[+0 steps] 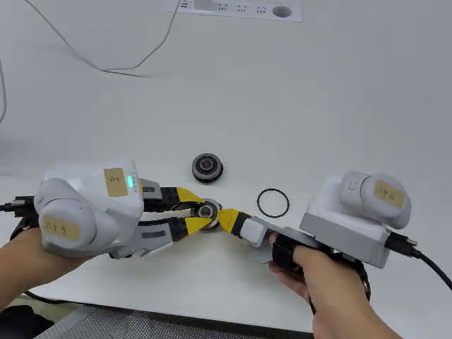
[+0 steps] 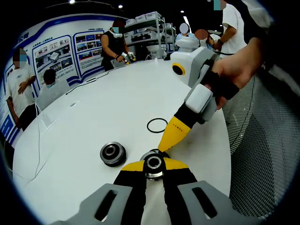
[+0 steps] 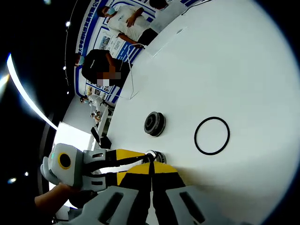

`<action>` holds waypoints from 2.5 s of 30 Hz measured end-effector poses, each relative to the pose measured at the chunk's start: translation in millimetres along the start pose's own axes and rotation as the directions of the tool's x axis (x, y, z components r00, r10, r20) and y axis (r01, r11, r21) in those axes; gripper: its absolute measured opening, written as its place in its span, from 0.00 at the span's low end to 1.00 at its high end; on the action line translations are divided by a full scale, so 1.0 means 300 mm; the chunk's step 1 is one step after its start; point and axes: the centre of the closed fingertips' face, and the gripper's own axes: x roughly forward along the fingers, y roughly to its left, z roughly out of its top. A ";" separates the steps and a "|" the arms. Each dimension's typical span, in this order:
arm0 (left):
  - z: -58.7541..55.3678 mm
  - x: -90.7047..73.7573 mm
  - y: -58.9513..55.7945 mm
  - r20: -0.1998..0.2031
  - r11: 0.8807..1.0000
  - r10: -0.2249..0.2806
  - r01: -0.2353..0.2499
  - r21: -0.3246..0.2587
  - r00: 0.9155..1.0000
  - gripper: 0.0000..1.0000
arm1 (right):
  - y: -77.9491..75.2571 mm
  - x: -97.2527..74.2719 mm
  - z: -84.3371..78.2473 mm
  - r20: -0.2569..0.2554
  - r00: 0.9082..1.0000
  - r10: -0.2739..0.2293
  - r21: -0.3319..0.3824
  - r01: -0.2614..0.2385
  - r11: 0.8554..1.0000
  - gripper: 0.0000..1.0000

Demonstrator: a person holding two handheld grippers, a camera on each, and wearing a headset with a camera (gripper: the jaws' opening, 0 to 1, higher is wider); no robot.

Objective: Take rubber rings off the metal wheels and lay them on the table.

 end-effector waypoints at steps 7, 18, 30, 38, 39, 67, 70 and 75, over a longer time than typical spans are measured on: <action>0.005 -0.001 -0.002 -0.001 1.000 -0.002 0.002 0.000 1.000 0.13 | 0.012 -0.001 -0.002 0.002 1.000 0.011 -0.004 -0.011 1.000 0.00; 0.008 -0.002 -0.003 -0.001 1.000 -0.004 0.004 0.001 1.000 0.13 | 0.030 0.007 -0.006 -0.003 1.000 0.030 -0.025 -0.030 0.999 0.00; 0.009 -0.002 -0.002 0.001 1.000 -0.003 0.003 0.000 1.000 0.13 | 0.054 0.008 -0.011 -0.015 0.998 0.053 -0.053 -0.054 0.997 0.00; 0.008 -0.002 -0.001 0.004 1.000 -0.001 0.000 0.002 1.000 0.13 | 0.077 -0.001 -0.018 -0.027 0.997 0.073 -0.071 -0.075 0.995 0.00; 0.008 -0.002 -0.001 0.006 1.000 0.000 0.000 0.001 1.000 0.13 | 0.081 -0.002 -0.020 -0.028 0.997 0.077 -0.071 -0.079 0.994 0.00; 0.008 -0.003 0.022 -0.036 1.000 0.006 -0.006 0.007 0.999 0.19 | 0.042 0.003 -0.009 -0.009 0.999 0.043 -0.015 -0.043 0.999 0.01; 0.023 -0.017 0.027 -0.026 1.000 0.004 -0.003 0.009 1.000 0.22 | 0.041 0.004 -0.009 -0.007 0.999 0.043 -0.010 -0.043 0.999 0.01; 0.059 -0.045 0.029 0.036 0.999 -0.001 0.003 -0.033 0.999 0.29 | 0.050 0.007 -0.004 -0.002 0.999 0.055 0.005 -0.055 0.998 0.01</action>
